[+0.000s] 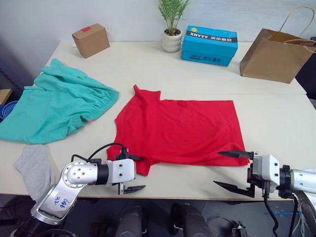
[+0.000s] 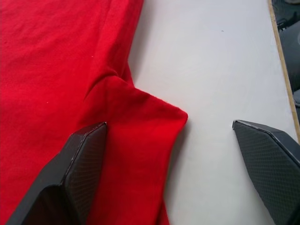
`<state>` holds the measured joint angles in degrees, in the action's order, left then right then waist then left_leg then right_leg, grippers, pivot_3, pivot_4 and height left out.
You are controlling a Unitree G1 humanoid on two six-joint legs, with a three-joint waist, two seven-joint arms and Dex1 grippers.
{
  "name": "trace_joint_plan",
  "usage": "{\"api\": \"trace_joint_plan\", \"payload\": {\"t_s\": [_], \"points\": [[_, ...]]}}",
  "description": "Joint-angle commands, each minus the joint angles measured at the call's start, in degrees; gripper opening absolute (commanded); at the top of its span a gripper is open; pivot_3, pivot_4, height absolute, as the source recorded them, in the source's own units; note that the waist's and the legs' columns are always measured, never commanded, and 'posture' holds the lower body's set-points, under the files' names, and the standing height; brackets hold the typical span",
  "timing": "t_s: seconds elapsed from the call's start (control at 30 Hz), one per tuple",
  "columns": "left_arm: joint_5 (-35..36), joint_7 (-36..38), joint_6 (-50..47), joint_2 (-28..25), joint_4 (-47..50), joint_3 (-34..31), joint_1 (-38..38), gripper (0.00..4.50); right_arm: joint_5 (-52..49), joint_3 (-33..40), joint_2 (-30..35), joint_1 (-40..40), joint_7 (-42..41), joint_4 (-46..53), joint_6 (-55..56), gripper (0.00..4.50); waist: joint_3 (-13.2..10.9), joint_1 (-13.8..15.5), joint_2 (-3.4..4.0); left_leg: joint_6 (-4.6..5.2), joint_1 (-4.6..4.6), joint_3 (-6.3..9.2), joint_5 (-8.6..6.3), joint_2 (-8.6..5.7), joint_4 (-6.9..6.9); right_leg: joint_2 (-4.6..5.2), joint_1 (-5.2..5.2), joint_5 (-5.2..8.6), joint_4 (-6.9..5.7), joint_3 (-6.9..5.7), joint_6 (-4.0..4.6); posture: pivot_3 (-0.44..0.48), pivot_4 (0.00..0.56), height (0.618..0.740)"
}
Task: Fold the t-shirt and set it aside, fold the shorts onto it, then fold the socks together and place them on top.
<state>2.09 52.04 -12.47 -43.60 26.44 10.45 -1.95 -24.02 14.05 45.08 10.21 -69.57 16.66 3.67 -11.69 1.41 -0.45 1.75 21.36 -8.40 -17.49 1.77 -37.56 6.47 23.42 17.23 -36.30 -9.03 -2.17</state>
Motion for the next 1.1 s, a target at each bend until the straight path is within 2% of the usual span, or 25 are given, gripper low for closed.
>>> {"api": "trace_joint_plan", "payload": {"t_s": [0.03,0.17,0.37,0.53,0.73,1.1], "points": [[-1.3,-1.3,-0.1,0.3,-0.7,0.3,-0.2,3.26,-0.6,0.8,0.0,-0.2,0.9,0.1,0.6,4.5,0.0,0.0,0.0,0.0,-0.02,0.0,0.0,0.0,-0.01,0.0,-0.01,0.0,0.0,0.0,0.0,0.0,0.15,0.74],[2.0,-2.1,-2.9,2.0,-0.5,-1.8,-1.3,1.96,-0.6,0.2,-0.3,-0.2,1.7,0.2,0.4,4.5,0.0,0.1,0.0,0.04,-0.04,0.01,-0.01,0.0,-0.01,0.0,-0.03,0.0,-0.01,0.0,0.0,0.0,0.15,0.74],[5.0,0.1,-1.8,1.1,-2.4,-4.8,-2.1,0.03,-0.6,-0.3,-0.4,0.1,2.3,0.2,0.1,4.5,0.0,0.0,0.0,-0.05,-0.03,0.0,0.04,0.0,0.0,0.0,-0.02,0.0,-0.01,0.0,0.0,0.0,0.15,0.74],[14.2,4.2,-5.9,0.8,-3.2,-9.7,-3.9,0.03,-0.8,-0.4,-0.1,0.8,2.2,0.2,-0.4,4.5,0.0,0.0,0.0,-0.06,-0.03,0.01,0.05,0.0,-0.01,0.0,-0.03,0.0,-0.02,0.0,0.0,0.0,0.15,0.74],[18.4,4.7,-10.2,1.7,-9.0,-11.5,-9.2,0.03,-0.7,-0.6,0.0,0.8,2.4,0.3,-1.3,4.5,0.0,0.0,-0.01,-0.07,-0.02,0.01,0.05,0.0,-0.09,0.0,-0.04,0.0,-0.08,0.0,0.0,0.0,0.15,0.74],[15.4,4.7,-6.9,3.8,-21.8,-9.4,-20.3,0.03,-0.5,-1.5,-0.2,0.3,3.5,0.3,-2.7,4.5,0.0,0.0,-0.02,-0.1,-0.02,-0.01,0.07,-0.01,-0.17,-0.01,-0.03,0.0,-0.18,-0.01,0.0,0.0,0.15,0.74]]}}
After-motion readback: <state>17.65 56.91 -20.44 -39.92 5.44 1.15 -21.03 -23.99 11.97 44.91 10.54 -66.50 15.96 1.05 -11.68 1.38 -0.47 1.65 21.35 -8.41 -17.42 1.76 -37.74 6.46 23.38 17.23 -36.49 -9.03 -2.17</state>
